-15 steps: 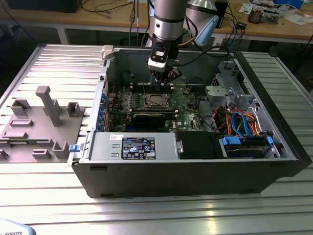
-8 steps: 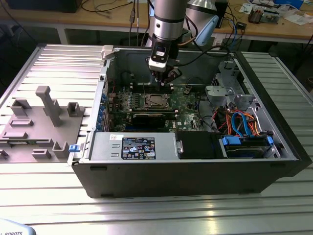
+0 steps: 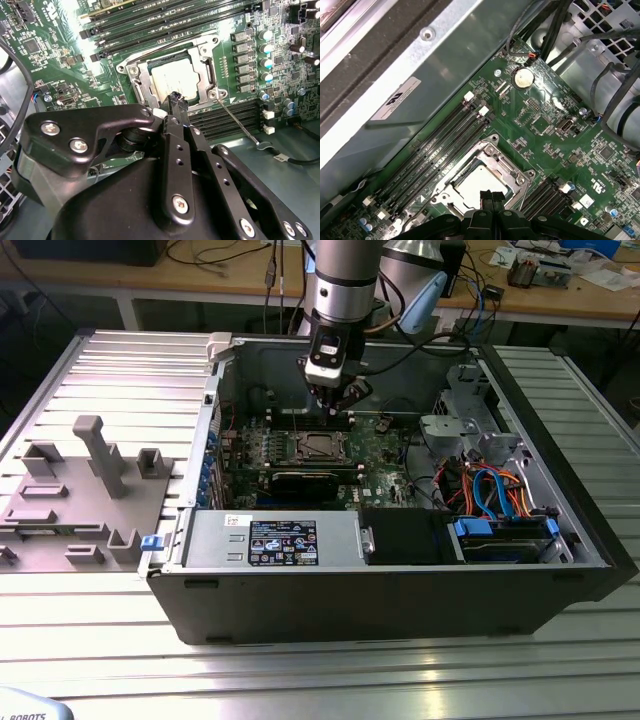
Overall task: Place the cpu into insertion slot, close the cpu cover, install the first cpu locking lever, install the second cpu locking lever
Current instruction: 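Install the first cpu locking lever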
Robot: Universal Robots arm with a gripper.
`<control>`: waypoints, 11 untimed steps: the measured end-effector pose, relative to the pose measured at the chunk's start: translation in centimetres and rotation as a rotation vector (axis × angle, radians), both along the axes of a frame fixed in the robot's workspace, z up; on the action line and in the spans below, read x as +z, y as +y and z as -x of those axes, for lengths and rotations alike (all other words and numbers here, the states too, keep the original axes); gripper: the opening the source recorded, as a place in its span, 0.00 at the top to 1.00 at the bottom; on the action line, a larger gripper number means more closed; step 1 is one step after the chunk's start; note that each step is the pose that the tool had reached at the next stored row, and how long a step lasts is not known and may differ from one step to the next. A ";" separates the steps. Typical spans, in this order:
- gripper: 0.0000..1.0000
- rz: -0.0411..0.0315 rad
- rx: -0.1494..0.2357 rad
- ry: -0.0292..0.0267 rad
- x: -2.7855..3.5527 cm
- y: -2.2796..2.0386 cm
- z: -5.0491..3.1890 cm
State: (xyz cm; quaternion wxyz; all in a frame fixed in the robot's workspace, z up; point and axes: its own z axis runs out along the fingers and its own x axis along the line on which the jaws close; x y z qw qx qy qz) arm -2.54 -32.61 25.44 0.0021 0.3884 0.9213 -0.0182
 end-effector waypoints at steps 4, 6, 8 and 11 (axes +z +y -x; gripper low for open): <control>0.89 0.0000 0.010 0.0001 0.00 0.00 0.00; 0.89 0.0000 0.016 0.0000 0.00 0.00 0.00; 0.89 0.0000 0.019 0.0000 0.00 0.00 0.00; 0.89 0.0000 0.023 0.0001 0.00 0.00 0.00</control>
